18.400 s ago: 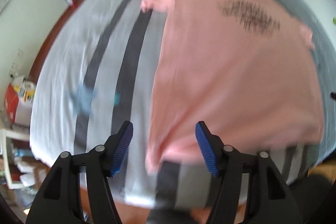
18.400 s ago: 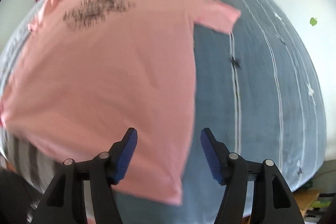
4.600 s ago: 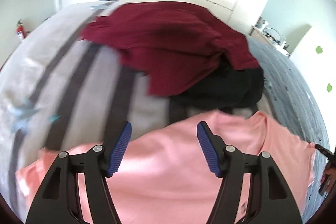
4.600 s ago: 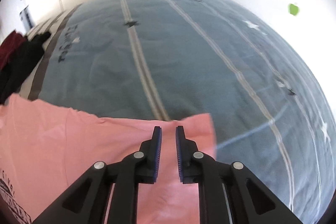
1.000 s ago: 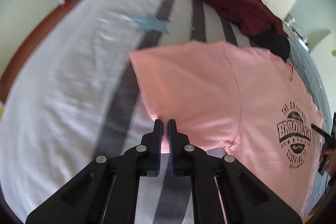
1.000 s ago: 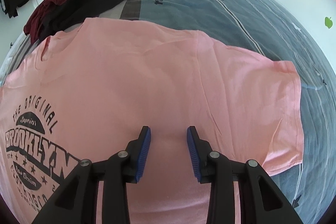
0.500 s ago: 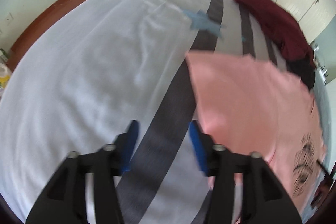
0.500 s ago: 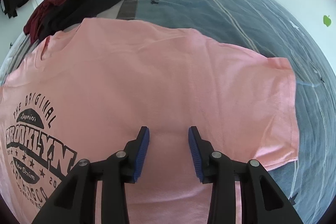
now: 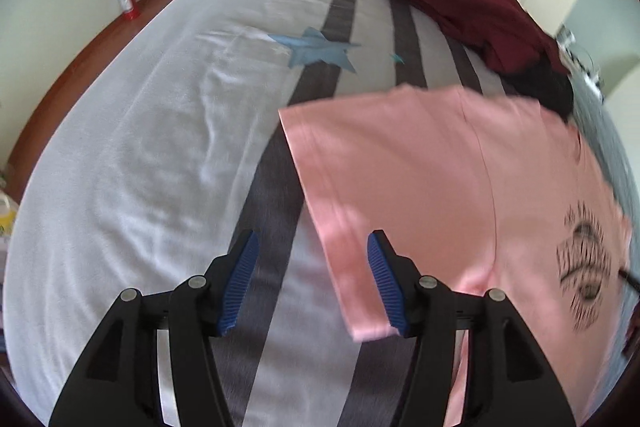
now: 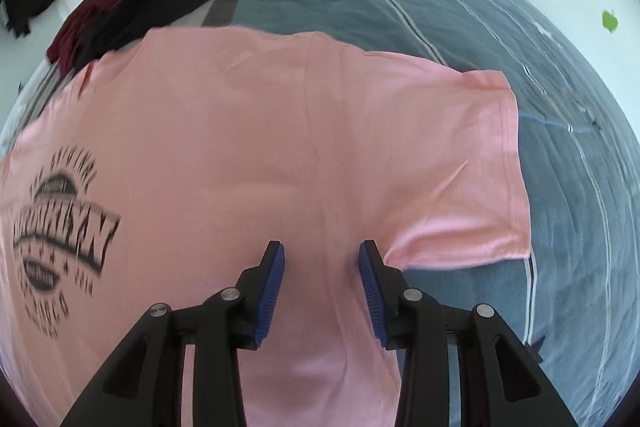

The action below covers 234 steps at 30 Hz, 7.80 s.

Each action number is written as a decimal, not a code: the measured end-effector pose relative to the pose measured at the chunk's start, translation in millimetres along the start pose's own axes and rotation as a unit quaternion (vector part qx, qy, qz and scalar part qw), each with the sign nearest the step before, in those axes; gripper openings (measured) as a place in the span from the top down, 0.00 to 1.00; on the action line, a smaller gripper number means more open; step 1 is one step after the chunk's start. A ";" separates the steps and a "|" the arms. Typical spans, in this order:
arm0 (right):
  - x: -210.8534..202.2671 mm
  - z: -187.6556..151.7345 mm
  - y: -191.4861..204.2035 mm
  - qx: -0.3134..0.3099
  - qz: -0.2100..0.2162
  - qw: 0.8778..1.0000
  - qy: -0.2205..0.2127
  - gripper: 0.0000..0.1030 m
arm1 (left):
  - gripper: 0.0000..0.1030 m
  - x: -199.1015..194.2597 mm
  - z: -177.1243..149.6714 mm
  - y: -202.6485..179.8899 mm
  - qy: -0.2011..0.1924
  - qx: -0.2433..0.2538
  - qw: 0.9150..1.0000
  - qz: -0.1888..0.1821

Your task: Fold clothes

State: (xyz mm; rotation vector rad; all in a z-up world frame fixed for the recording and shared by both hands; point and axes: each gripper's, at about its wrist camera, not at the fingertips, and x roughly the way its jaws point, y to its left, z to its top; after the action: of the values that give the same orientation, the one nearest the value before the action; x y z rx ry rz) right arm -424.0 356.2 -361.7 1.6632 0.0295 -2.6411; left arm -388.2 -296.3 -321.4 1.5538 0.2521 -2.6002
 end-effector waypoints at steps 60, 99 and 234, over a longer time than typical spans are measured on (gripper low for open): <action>-6.8 66.3 20.4 0.031 0.000 0.999 -0.042 0.60 | 0.98 46.4 112.3 0.1 -0.048 0.018 0.998 -0.026; -14.5 56.6 1.0 0.023 0.046 0.998 -0.045 0.60 | 0.71 50.2 94.3 -133.4 -0.009 0.045 0.998 -0.046; 2.7 20.2 -23.8 0.002 0.027 1.000 0.005 0.71 | 0.83 -3.9 4.6 -161.8 -0.032 0.057 0.995 -0.072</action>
State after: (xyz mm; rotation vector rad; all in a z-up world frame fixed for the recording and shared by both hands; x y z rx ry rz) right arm -444.0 379.4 -355.3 1.6541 -0.0214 -2.5960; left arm -418.2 -138.4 -301.3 1.5361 0.2215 -2.8156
